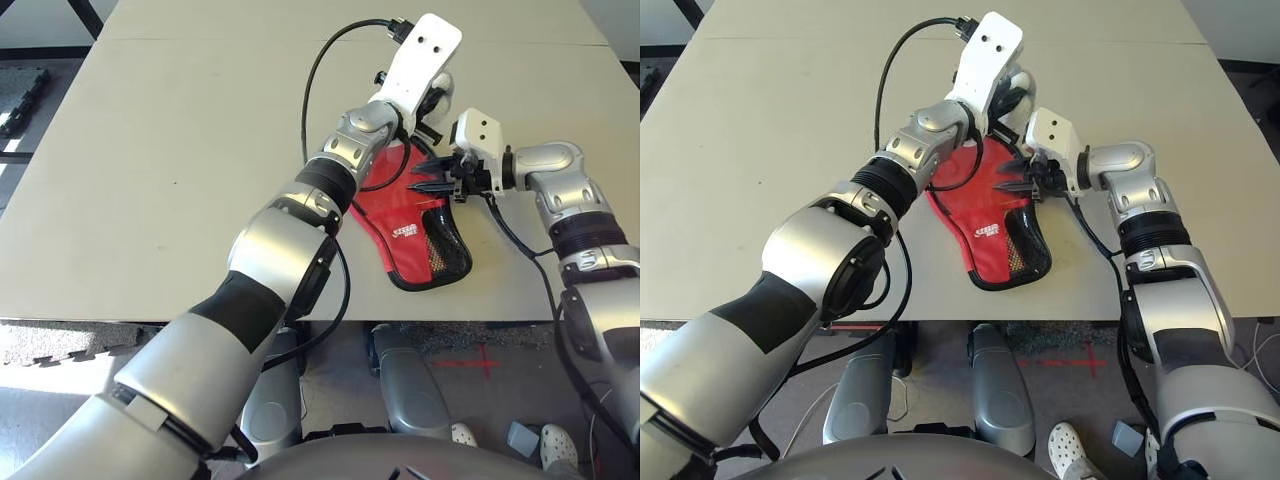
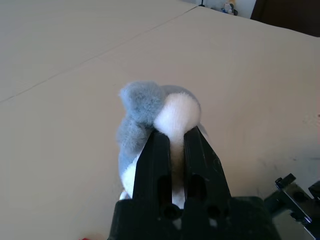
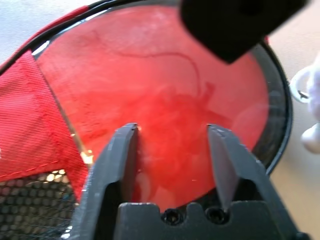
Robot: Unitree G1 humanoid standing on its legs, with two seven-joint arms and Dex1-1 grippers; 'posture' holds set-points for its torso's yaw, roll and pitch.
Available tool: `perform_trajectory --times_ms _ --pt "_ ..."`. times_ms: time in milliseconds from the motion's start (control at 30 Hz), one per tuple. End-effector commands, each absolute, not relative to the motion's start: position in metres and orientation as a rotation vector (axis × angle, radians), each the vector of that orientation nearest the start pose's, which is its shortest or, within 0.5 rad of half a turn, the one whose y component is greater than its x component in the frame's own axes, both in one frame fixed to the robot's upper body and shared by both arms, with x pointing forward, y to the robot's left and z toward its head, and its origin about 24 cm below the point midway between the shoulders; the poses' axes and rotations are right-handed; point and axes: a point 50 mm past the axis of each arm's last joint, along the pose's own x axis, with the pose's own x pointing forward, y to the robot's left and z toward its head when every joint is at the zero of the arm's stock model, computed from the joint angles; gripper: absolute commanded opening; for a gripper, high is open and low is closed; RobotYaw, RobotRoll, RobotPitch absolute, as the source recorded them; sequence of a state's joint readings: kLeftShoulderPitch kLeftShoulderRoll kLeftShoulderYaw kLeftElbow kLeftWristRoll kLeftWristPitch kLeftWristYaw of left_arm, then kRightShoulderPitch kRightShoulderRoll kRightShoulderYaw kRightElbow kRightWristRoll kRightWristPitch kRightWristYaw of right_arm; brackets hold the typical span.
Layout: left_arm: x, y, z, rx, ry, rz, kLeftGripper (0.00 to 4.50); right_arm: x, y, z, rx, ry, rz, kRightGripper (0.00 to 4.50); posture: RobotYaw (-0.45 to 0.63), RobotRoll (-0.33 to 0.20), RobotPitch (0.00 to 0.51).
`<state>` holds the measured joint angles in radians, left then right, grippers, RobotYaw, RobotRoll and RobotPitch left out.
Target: Store the ping-pong paddle in its case and zip it.
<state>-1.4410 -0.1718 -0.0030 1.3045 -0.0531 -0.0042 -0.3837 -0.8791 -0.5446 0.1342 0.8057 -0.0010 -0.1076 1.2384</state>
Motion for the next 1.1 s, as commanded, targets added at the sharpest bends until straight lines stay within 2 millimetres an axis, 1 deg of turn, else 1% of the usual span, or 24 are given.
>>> perform_trajectory --times_ms 33,67,200,333,367,500,567,667,767,800,867,900,933,1000,1033,1100 --pt "0.338 -0.122 0.238 0.043 -0.125 -1.091 1.02 0.349 -0.197 0.089 -0.549 0.462 1.174 4.11 -0.08 0.000 0.287" --pt "0.341 -0.118 0.242 0.032 -0.130 -1.083 1.40 0.349 -0.197 0.089 -0.549 0.463 1.171 4.47 -0.07 0.000 0.287" --pt "0.348 -0.109 0.258 -0.006 -0.145 -1.073 2.89 0.350 -0.198 0.089 -0.550 0.464 1.165 4.50 -0.06 0.000 0.286" --pt "0.350 -0.102 0.277 -0.042 -0.173 -1.084 4.40 0.351 -0.198 0.089 -0.549 0.465 1.160 4.50 -0.06 0.000 0.284" --pt "0.351 -0.101 0.283 -0.049 -0.185 -1.084 4.45 0.351 -0.198 0.089 -0.548 0.464 1.159 4.50 -0.05 0.000 0.283" --pt "0.356 -0.090 0.301 -0.049 -0.219 -1.052 4.45 0.352 -0.197 0.089 -0.547 0.460 1.155 4.50 -0.05 0.000 0.280" --pt "0.362 -0.080 0.304 -0.011 -0.216 -1.028 4.45 0.353 -0.197 0.089 -0.546 0.457 1.153 4.50 -0.05 0.000 0.280" --pt "0.374 -0.054 0.302 0.139 -0.211 -1.019 4.45 0.353 -0.197 0.090 -0.544 0.454 1.149 4.50 -0.05 0.000 0.280" --pt "0.384 -0.019 0.293 0.262 -0.173 -1.023 4.45 0.353 -0.198 0.089 -0.542 0.453 1.146 4.50 -0.04 0.000 0.280" --pt "0.386 -0.005 0.287 0.296 -0.150 -1.028 4.45 0.353 -0.198 0.089 -0.540 0.453 1.144 4.50 -0.04 0.000 0.280" --pt "0.385 0.020 0.274 0.352 -0.105 -1.036 4.45 0.353 -0.199 0.089 -0.538 0.452 1.141 4.50 -0.04 0.000 0.281" --pt "0.383 0.030 0.269 0.370 -0.083 -1.030 4.45 0.352 -0.199 0.089 -0.538 0.453 1.141 4.50 -0.04 0.000 0.281" --pt "0.380 0.046 0.260 0.387 -0.051 -1.025 4.45 0.352 -0.199 0.089 -0.537 0.453 1.140 4.50 -0.04 0.000 0.281" --pt "0.369 0.072 0.243 0.393 0.023 -1.026 4.45 0.352 -0.200 0.089 -0.535 0.453 1.139 4.50 -0.03 0.000 0.282" --pt "0.362 0.080 0.236 0.377 0.059 -1.030 4.45 0.352 -0.201 0.089 -0.535 0.454 1.138 4.50 -0.03 0.000 0.282" --pt "0.352 0.087 0.226 0.345 0.105 -1.036 4.45 0.352 -0.202 0.089 -0.536 0.456 1.137 4.50 -0.02 0.000 0.283"
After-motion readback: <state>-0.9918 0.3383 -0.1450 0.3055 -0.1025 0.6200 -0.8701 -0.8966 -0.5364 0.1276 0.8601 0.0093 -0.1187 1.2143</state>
